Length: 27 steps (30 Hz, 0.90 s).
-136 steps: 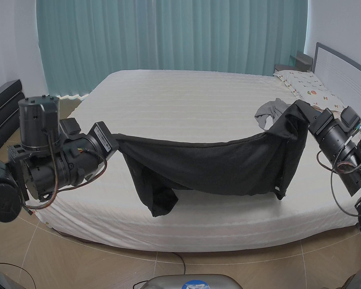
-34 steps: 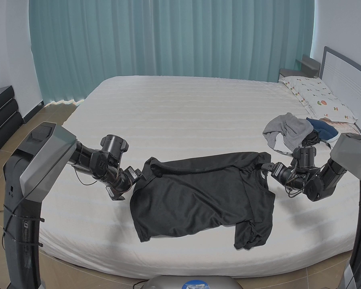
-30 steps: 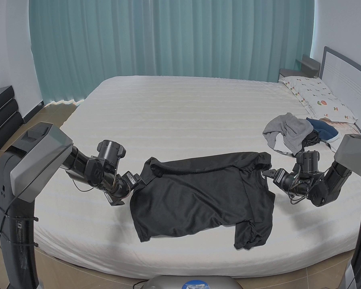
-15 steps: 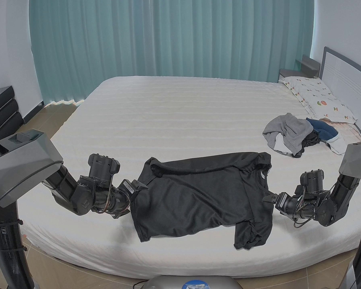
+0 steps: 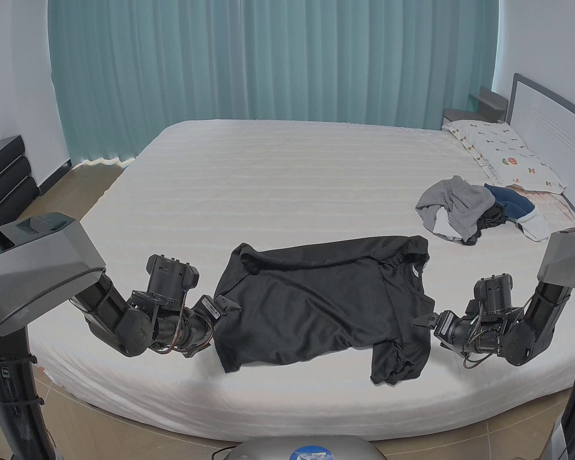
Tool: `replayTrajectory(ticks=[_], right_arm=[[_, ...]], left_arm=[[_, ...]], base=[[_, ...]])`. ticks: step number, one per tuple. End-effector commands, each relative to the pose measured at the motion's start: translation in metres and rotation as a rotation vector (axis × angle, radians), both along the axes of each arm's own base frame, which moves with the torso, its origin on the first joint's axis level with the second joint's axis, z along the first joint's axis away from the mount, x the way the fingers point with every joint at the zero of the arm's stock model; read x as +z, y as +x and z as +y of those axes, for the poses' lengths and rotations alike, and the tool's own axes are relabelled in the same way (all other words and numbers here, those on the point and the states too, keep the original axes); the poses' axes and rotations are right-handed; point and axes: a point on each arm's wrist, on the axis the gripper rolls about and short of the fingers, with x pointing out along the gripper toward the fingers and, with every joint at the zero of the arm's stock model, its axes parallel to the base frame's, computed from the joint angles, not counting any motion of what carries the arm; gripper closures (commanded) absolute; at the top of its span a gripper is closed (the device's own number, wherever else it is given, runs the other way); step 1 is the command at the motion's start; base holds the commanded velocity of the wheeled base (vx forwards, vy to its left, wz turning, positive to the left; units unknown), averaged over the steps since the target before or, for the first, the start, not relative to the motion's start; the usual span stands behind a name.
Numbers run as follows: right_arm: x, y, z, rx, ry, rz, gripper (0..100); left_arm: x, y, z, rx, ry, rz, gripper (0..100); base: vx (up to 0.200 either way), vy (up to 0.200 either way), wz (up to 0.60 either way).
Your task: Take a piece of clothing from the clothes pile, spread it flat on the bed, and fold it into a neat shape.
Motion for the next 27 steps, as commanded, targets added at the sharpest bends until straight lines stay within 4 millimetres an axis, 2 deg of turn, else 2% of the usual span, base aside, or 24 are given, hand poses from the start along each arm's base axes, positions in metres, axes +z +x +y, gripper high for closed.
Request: replayTrajectory(ticks=[1,7,10,16,22,27], right_arm=[[-0.004,-0.002,-0.003,-0.011,0.003,0.021,0],[-0.004,-0.001,-0.005,-0.02,0.006,0.017,0],[-0.005,-0.001,-0.005,-0.018,0.005,0.02,0],[-0.005,-0.002,-0.005,-0.017,0.002,0.024,0],[-0.005,-0.002,-0.004,-0.015,0.003,0.022,0],[-0.005,-0.002,-0.003,-0.01,0.001,0.023,0]], left_arm=[[-0.008,0.0,-0.007,0.01,0.033,-0.024,0],[-0.024,0.003,-0.023,0.022,0.086,-0.101,0],[-0.026,0.002,-0.025,0.013,0.1,-0.104,0],[-0.045,-0.01,-0.032,-0.07,0.25,-0.097,0],[-0.051,-0.008,-0.036,-0.054,0.283,-0.103,0],[-0.054,0.003,-0.043,-0.071,0.295,-0.134,0]], base=[[0.0,0.0,0.0],[0.0,0.0,0.0],[0.0,0.0,0.0],[0.0,0.0,0.0],[0.0,0.0,0.0],[0.0,0.0,0.0]])
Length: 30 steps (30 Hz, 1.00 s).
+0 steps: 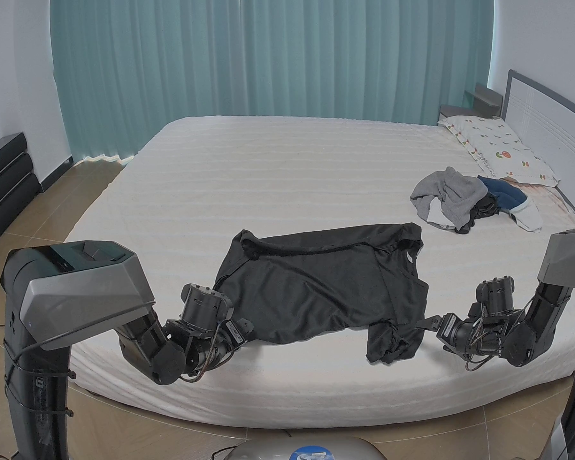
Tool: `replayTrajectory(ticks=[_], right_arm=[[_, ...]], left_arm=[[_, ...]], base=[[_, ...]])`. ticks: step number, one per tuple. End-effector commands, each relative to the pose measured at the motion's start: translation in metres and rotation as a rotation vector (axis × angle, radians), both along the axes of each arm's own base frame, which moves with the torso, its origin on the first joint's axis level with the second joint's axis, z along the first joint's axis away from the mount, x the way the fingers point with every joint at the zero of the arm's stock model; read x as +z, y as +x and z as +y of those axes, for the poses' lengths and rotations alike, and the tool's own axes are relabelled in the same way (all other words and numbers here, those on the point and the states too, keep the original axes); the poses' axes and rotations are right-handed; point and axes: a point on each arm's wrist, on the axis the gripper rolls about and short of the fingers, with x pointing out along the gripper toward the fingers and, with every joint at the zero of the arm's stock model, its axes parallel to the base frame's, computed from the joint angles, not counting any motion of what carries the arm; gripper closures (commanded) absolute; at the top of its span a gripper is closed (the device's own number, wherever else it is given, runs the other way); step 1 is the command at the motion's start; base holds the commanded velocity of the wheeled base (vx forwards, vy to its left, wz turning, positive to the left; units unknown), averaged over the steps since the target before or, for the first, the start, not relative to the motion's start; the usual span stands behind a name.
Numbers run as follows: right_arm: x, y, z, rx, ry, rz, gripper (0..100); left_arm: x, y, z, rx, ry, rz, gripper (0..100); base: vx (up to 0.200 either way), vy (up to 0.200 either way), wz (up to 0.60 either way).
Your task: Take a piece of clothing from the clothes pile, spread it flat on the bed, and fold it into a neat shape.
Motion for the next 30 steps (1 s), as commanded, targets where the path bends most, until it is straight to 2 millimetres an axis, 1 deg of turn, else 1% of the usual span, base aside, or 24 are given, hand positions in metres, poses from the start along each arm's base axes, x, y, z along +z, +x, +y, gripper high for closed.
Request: replayTrajectory(ticks=[1,2,3,7,11,12,15,16,17,18,19,20,22,23,25,30], right_arm=[[-0.001,0.0,0.001,0.003,-0.001,0.003,0],[-0.001,0.0,0.001,0.002,-0.001,0.005,0],[-0.001,0.0,0.001,0.002,-0.001,0.005,0],[-0.002,0.0,0.001,0.006,-0.003,0.006,0],[-0.004,-0.002,0.001,0.007,-0.016,0.016,0],[-0.004,-0.003,0.0,0.004,-0.015,0.015,0],[-0.005,-0.003,0.001,0.006,-0.016,0.021,0],[-0.005,-0.003,0.001,0.006,-0.016,0.021,0],[-0.008,-0.003,0.001,0.007,-0.017,0.027,0],[-0.008,-0.003,0.001,0.007,-0.017,0.027,0],[-0.009,-0.002,0.001,0.002,-0.016,0.031,0],[-0.01,-0.001,0.001,0.0,-0.014,0.032,0],[-0.01,-0.001,0.001,0.0,-0.014,0.032,0],[-0.01,0.001,0.001,-0.004,-0.006,0.02,0],[-0.01,0.003,0.001,-0.004,-0.003,0.003,0],[-0.013,0.015,0.0,-0.02,-0.005,-0.056,0]], left_arm=[[-0.009,0.006,-0.004,-0.019,0.024,-0.002,0],[-0.009,0.007,-0.004,-0.023,0.028,-0.005,0],[-0.009,0.007,-0.004,-0.023,0.028,-0.005,100],[-0.01,0.006,-0.004,-0.024,0.033,-0.002,100],[-0.012,-0.002,-0.001,-0.026,0.046,0.024,100],[-0.009,-0.006,0.002,-0.025,0.049,0.027,100],[0.001,-0.005,0.01,-0.002,0.04,0.014,100],[0.001,-0.005,0.01,-0.002,0.04,0.014,100],[0.006,-0.005,0.02,0.022,0.039,0.011,100],[0.006,-0.005,0.02,0.022,0.039,0.011,100],[0.014,-0.009,0.027,0.036,0.036,0.006,100],[0.018,-0.01,0.031,0.042,0.034,0.004,100],[0.018,-0.01,0.031,0.042,0.034,0.004,100],[0.028,-0.015,0.042,0.056,0.042,-0.005,100],[0.031,-0.016,0.047,0.056,0.058,-0.008,100],[0.035,-0.012,0.062,0.082,0.075,-0.014,100]], base=[[0.0,0.0,0.0],[0.0,0.0,0.0],[0.0,0.0,0.0],[0.0,0.0,0.0],[0.0,0.0,0.0],[0.0,0.0,0.0],[0.0,0.0,0.0],[0.0,0.0,0.0],[0.0,0.0,0.0],[0.0,0.0,0.0],[0.0,0.0,0.0],[0.0,0.0,0.0],[0.0,0.0,0.0],[0.0,0.0,0.0],[0.0,0.0,0.0],[0.0,0.0,0.0]])
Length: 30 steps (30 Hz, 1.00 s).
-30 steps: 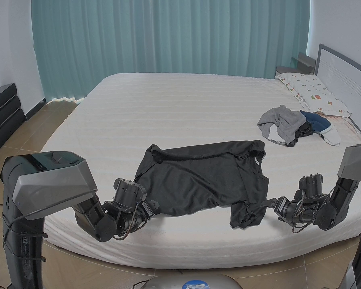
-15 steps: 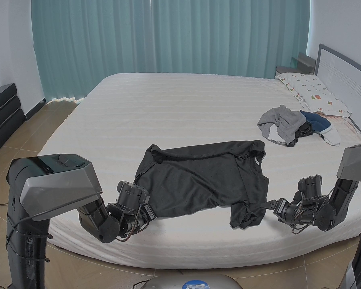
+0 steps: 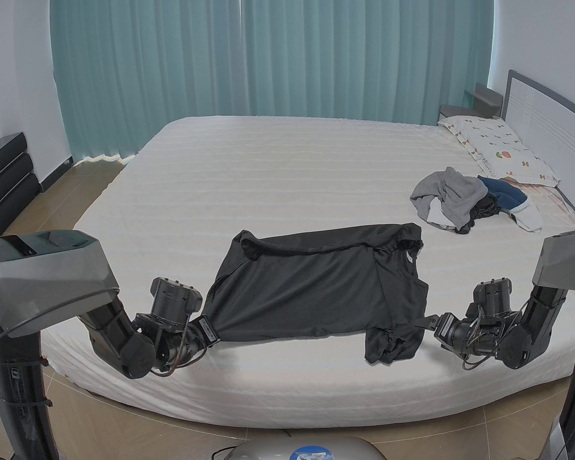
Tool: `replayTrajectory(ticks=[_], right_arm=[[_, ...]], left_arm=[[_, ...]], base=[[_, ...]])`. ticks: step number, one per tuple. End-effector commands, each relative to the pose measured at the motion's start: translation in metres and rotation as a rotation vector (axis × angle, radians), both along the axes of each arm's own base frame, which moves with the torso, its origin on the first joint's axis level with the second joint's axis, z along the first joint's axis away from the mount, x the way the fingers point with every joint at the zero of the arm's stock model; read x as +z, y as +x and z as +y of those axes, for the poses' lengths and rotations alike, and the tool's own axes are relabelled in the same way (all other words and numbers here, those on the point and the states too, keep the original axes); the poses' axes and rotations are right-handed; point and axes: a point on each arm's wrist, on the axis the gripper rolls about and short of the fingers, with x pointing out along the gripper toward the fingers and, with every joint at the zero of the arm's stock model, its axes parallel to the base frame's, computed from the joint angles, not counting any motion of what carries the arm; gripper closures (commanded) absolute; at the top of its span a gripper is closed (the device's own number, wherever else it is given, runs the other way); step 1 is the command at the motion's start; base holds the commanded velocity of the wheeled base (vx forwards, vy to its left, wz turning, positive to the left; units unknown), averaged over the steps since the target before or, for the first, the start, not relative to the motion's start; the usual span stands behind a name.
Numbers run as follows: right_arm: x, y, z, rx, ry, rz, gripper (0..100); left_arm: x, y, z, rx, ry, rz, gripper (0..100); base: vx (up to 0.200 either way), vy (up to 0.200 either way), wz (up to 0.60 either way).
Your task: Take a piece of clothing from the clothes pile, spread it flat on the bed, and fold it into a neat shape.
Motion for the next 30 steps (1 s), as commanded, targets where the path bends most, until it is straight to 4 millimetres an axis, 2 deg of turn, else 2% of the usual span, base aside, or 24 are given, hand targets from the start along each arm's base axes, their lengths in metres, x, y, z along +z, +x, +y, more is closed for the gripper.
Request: replayTrajectory(ticks=[1,8,13,14,18,24,30], right_arm=[[-0.007,0.011,-0.002,-0.018,-0.007,-0.01,0],[-0.021,0.039,-0.001,-0.03,-0.006,-0.04,0],[-0.02,0.059,0.0,-0.035,-0.012,-0.017,0],[-0.02,0.059,0.0,-0.035,-0.012,-0.017,100],[-0.014,0.08,0.0,-0.044,-0.01,-0.025,100],[-0.002,0.111,-0.01,-0.091,-0.009,-0.117,100],[-0.009,0.137,-0.012,-0.11,-0.016,-0.171,100]], left_arm=[[0.012,0.002,0.016,0.039,-0.002,-0.026,100],[0.004,0.003,0.018,0.044,-0.008,-0.001,100],[0.004,0.009,0.027,0.076,-0.011,-0.009,100],[0.004,0.009,0.027,0.076,-0.011,-0.009,100],[0.007,0.013,0.041,0.116,-0.009,-0.023,100],[0.009,0.025,0.055,0.162,-0.018,-0.043,100],[-0.003,0.032,0.062,0.183,-0.027,-0.02,100]], base=[[0.0,0.0,0.0],[0.0,0.0,0.0],[0.0,0.0,0.0],[0.0,0.0,0.0],[0.0,0.0,0.0],[0.0,0.0,0.0],[0.0,0.0,0.0]])
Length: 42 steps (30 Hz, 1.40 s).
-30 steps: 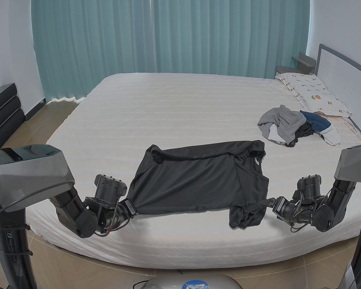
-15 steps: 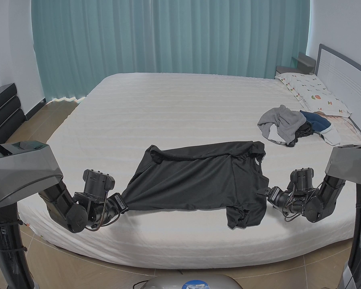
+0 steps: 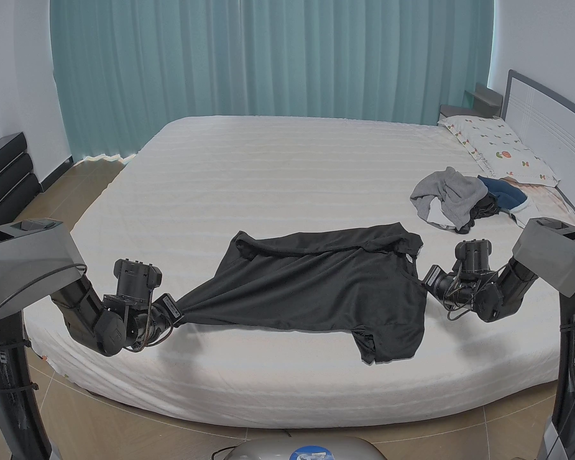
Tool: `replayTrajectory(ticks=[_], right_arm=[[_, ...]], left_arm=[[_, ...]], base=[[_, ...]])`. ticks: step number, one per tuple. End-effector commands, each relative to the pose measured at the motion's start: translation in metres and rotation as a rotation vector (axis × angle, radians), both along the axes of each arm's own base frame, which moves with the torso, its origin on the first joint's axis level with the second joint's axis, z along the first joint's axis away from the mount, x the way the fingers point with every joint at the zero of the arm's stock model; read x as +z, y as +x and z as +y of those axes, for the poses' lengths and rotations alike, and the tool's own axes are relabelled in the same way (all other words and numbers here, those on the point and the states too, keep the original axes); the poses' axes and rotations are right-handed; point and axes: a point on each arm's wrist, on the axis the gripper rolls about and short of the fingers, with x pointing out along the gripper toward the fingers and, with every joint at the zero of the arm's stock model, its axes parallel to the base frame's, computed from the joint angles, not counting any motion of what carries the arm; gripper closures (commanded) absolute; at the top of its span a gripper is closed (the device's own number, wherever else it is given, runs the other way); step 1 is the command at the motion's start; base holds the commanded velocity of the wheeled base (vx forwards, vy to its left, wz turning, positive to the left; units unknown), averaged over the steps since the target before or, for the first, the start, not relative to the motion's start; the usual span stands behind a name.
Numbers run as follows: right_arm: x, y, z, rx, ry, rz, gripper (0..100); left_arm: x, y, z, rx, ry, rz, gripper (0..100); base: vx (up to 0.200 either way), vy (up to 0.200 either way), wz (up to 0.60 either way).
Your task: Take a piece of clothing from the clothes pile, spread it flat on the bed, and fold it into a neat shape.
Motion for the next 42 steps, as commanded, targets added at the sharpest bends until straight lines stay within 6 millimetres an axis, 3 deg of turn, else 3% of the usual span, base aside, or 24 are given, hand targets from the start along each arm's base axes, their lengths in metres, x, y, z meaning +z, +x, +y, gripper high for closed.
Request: replayTrajectory(ticks=[1,4,5,16,20,25,26,30,36,42], right_arm=[[-0.015,0.019,-0.004,-0.016,-0.008,-0.014,100],[-0.015,0.018,-0.002,-0.01,-0.009,-0.005,100],[-0.015,0.016,-0.003,-0.008,-0.009,-0.001,0],[0.004,-0.017,-0.012,0.056,-0.029,0.093,0],[-0.005,-0.025,-0.005,0.106,-0.053,0.141,0],[-0.018,-0.022,0.006,0.135,-0.057,0.161,0],[-0.018,-0.022,0.006,0.135,-0.057,0.161,100],[-0.015,-0.002,0.017,0.144,-0.068,0.14,100],[-0.003,0.032,0.008,0.073,-0.078,0.032,100],[-0.009,0.042,0.008,0.054,-0.085,0.002,100]], left_arm=[[-0.012,0.008,0.009,0.024,-0.011,0.02,100],[-0.011,0.011,0.014,0.037,-0.016,0.013,100],[-0.012,0.011,0.015,0.04,-0.016,0.012,100],[-0.014,0.01,0.013,0.03,-0.054,0.023,100],[-0.014,0.008,0.01,0.009,-0.069,0.031,100],[-0.014,0.007,0.009,0.008,-0.077,0.033,100],[-0.014,0.007,0.009,0.008,-0.077,0.033,100],[-0.014,0.007,0.009,0.01,-0.08,0.033,100],[-0.012,0.009,0.008,0.026,-0.098,0.023,100],[-0.013,0.01,0.008,0.029,-0.103,0.024,100]], base=[[0.0,0.0,0.0],[0.0,0.0,0.0],[0.0,0.0,0.0],[0.0,0.0,0.0],[0.0,0.0,0.0],[0.0,0.0,0.0],[0.0,0.0,0.0],[0.0,0.0,0.0],[0.0,0.0,0.0],[0.0,0.0,0.0]])
